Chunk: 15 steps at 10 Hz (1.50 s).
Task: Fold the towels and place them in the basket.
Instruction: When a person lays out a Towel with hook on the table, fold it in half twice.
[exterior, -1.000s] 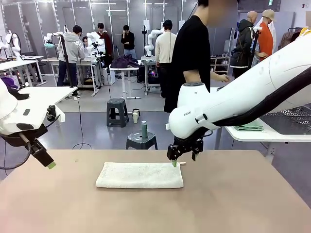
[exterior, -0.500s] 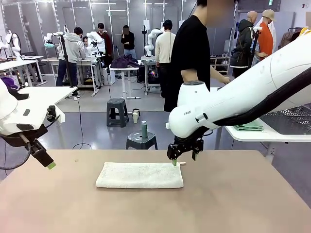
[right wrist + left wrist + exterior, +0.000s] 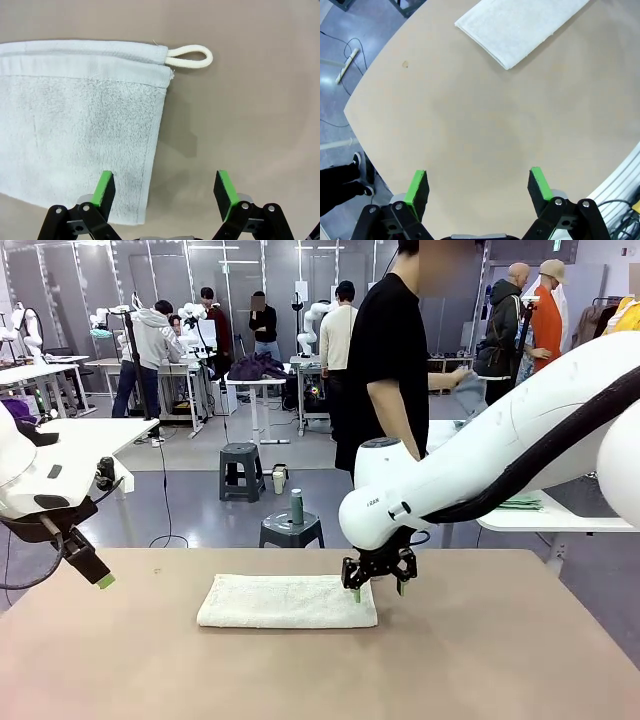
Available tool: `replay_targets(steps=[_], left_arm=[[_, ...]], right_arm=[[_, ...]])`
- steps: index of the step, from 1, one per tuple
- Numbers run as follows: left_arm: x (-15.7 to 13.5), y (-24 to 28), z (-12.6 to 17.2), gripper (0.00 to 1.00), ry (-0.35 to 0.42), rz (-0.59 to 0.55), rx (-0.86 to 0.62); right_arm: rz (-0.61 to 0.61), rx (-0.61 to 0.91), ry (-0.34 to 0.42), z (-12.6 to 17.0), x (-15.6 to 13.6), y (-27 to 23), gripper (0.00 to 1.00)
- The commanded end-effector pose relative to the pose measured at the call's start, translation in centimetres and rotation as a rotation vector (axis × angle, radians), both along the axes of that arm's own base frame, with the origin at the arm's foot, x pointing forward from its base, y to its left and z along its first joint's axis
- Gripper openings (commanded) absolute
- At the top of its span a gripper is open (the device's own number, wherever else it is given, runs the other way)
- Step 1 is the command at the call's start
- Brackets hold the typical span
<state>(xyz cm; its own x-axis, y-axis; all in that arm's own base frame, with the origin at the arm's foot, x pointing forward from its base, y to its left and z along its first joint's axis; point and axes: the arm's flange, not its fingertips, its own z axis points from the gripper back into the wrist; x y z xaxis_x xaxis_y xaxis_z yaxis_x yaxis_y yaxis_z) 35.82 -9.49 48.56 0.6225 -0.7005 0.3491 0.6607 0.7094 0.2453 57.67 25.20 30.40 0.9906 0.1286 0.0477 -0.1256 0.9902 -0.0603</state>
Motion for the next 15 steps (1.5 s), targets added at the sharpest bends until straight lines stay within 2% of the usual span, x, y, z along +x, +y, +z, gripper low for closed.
replay_targets(steps=[1, 4, 6, 8, 9, 15], left_arm=[[0.0, 0.1, -0.2, 1.0, 0.002, 0.013, 0.011], [0.0, 0.1, -0.2, 1.0, 0.002, 0.013, 0.011], [0.0, 0.1, -0.2, 1.0, 0.002, 0.013, 0.011], [0.0, 0.1, -0.2, 1.0, 0.002, 0.013, 0.011], [0.0, 0.1, -0.2, 1.0, 0.002, 0.013, 0.011], [0.0, 0.1, -0.2, 1.0, 0.002, 0.013, 0.011]], right_arm=[[-0.053, -0.002, 0.005, -0.2, 0.8, 0.5, 1.0], [-0.068, 0.031, 0.018, -1.1, 1.0, 0.2, 1.0], [-0.077, 0.053, 0.03, -1.6, 1.2, -0.1, 0.76], [-0.093, 0.076, 0.028, -2.2, 1.4, -0.3, 0.23], [-0.094, 0.093, 0.04, -2.2, 1.5, -0.4, 0.0], [-0.107, 0.132, 0.063, -2.5, 1.7, -1.0, 0.0]])
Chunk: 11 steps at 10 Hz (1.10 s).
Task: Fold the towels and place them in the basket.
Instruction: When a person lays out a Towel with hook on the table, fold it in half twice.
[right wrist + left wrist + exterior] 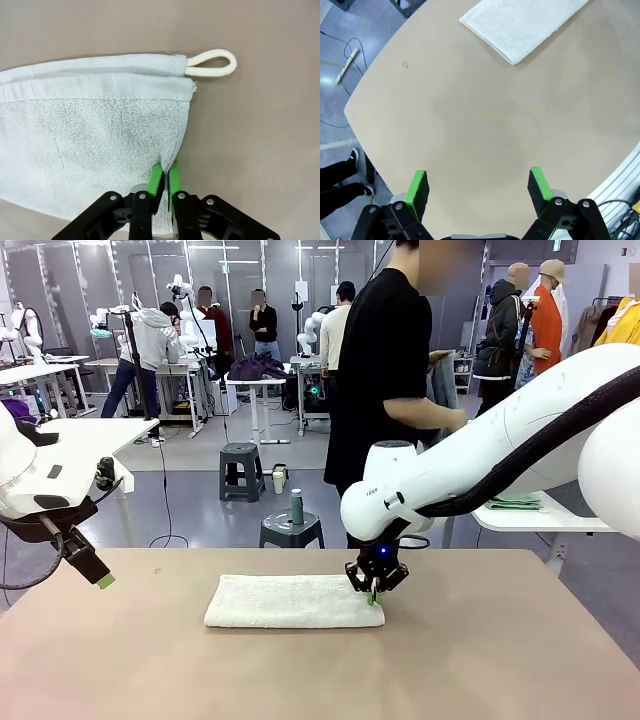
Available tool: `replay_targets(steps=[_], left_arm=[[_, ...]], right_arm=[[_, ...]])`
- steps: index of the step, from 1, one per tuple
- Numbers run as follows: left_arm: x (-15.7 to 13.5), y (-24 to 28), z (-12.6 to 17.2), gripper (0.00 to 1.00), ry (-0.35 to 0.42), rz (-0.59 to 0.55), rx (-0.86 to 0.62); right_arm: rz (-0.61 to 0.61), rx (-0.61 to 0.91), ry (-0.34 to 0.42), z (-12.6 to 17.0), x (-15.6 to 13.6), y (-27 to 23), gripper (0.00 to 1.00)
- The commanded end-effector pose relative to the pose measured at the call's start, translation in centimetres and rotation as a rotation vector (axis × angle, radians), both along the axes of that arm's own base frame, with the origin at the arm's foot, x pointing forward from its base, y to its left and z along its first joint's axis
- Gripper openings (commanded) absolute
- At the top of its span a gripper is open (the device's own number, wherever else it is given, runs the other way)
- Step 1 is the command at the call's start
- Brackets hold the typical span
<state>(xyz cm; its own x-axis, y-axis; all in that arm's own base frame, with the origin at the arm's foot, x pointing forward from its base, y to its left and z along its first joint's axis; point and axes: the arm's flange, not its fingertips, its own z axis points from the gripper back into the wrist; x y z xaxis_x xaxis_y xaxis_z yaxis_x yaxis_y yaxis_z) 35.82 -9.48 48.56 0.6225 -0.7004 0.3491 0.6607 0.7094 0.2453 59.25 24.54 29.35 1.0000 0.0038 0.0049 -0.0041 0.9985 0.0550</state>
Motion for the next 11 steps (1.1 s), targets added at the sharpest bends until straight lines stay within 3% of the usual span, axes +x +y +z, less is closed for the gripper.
replay_targets(steps=[1, 3, 7, 11], left_arm=[[0.0, 0.1, -0.2, 1.0, 0.002, 0.013, 0.011], [0.0, 0.1, -0.2, 1.0, 0.002, 0.013, 0.011], [0.0, 0.1, -0.2, 1.0, 0.002, 0.013, 0.011], [0.0, 0.1, -0.2, 1.0, 0.002, 0.013, 0.011]], right_arm=[[0.016, 0.019, 0.006, -1.1, 0.0, -0.3, 0.0], [0.028, 0.039, -0.011, 0.0, -0.1, -0.3, 0.0], [0.098, 0.09, -0.114, 3.9, -0.6, -1.3, 0.0], [0.133, 0.096, -0.147, 6.2, -0.9, -1.1, 0.0]])
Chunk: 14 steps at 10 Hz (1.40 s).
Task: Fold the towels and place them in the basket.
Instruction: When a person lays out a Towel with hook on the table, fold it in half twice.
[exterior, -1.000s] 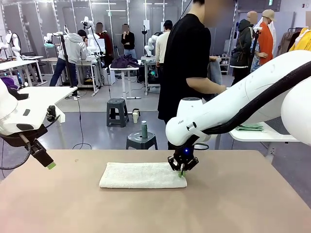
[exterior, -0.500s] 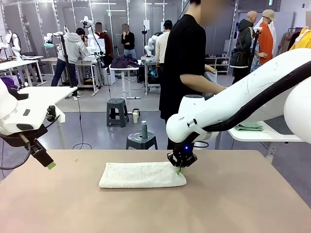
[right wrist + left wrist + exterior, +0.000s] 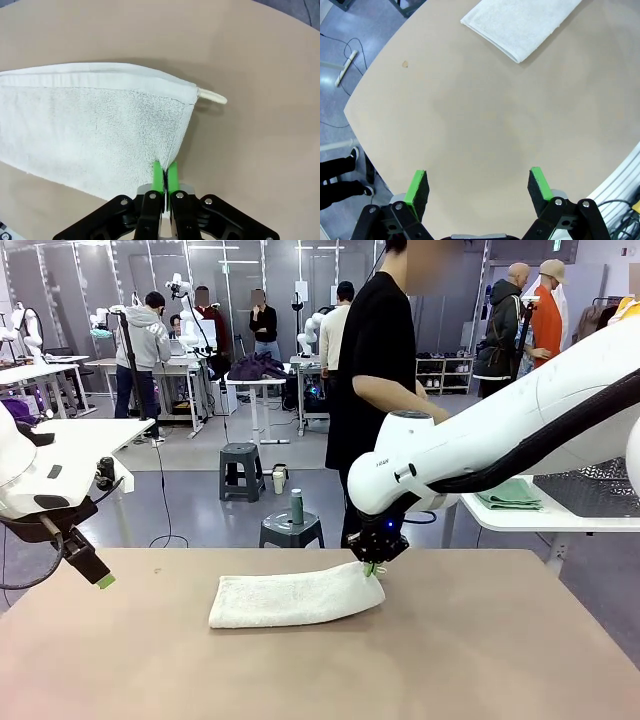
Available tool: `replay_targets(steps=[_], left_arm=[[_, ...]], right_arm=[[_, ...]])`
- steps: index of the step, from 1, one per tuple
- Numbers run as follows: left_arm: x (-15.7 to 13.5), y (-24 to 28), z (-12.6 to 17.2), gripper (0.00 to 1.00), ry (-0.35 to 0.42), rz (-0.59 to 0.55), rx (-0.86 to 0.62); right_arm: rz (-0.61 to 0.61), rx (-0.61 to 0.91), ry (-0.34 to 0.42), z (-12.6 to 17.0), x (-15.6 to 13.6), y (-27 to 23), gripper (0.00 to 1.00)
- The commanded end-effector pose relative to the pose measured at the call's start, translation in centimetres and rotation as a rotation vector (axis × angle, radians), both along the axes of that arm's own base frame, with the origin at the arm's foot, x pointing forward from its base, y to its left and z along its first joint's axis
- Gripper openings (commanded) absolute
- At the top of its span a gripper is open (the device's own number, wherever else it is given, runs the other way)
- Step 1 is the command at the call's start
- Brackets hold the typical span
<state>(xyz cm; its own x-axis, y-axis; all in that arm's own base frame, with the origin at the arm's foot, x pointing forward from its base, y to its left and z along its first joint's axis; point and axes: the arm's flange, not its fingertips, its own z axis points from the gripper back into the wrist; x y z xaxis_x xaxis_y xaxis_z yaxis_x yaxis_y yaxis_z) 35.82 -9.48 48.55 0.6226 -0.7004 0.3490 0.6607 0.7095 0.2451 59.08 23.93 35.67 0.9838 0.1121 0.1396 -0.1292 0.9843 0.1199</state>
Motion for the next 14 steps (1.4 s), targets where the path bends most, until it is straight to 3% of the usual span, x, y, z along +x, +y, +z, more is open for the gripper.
replay_targets(steps=[1, 4, 7, 14], left_arm=[[0.0, 0.1, -0.2, 1.0, 0.002, 0.013, 0.011], [0.0, 0.1, -0.2, 1.0, 0.002, 0.013, 0.011], [0.0, 0.1, -0.2, 1.0, 0.002, 0.013, 0.011], [0.0, 0.1, -0.2, 1.0, 0.002, 0.013, 0.011]], right_arm=[[0.024, 0.006, -0.024, 0.4, -0.8, -0.3, 0.0], [0.092, 0.032, -0.051, 2.9, -1.2, 1.5, 0.0], [0.203, 0.082, -0.071, 5.3, -0.9, 7.2, 0.0], [0.354, 0.157, 0.023, 2.2, -1.1, 18.9, 0.0]])
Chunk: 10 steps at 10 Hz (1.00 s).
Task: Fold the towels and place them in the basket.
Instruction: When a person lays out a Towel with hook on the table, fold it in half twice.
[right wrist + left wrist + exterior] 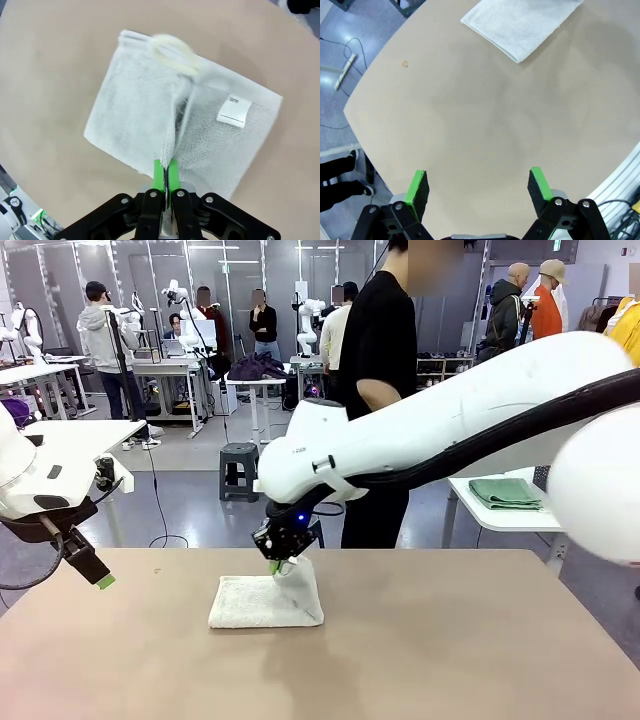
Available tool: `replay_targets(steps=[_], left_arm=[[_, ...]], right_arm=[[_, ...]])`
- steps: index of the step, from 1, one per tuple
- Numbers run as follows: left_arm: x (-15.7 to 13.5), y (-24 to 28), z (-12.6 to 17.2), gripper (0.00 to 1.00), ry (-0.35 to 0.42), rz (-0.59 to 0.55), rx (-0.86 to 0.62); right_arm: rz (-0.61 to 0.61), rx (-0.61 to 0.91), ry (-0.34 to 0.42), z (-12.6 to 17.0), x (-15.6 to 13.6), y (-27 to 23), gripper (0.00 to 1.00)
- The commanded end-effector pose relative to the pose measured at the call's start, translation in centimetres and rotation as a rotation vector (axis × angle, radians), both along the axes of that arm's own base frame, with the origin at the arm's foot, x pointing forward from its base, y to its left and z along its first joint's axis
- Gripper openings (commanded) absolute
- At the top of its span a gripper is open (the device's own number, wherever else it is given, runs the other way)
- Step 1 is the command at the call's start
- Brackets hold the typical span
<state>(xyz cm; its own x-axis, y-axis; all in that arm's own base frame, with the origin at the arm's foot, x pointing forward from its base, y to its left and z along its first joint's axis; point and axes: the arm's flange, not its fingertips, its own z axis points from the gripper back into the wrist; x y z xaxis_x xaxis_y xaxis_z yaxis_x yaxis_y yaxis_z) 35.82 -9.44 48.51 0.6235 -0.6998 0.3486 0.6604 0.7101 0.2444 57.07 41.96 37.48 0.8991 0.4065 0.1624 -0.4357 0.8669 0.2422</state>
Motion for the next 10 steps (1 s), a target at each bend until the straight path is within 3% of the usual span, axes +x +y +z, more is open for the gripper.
replay_targets(steps=[1, 10], left_arm=[[0.0, 0.1, -0.2, 1.0, 0.001, 0.012, 0.012], [0.0, 0.1, -0.2, 1.0, 0.001, 0.012, 0.012]], right_arm=[[0.027, 0.028, 0.006, 0.1, 0.7, 2.1, 0.0], [0.012, 0.048, 0.04, -1.8, 0.8, 7.0, 0.0]])
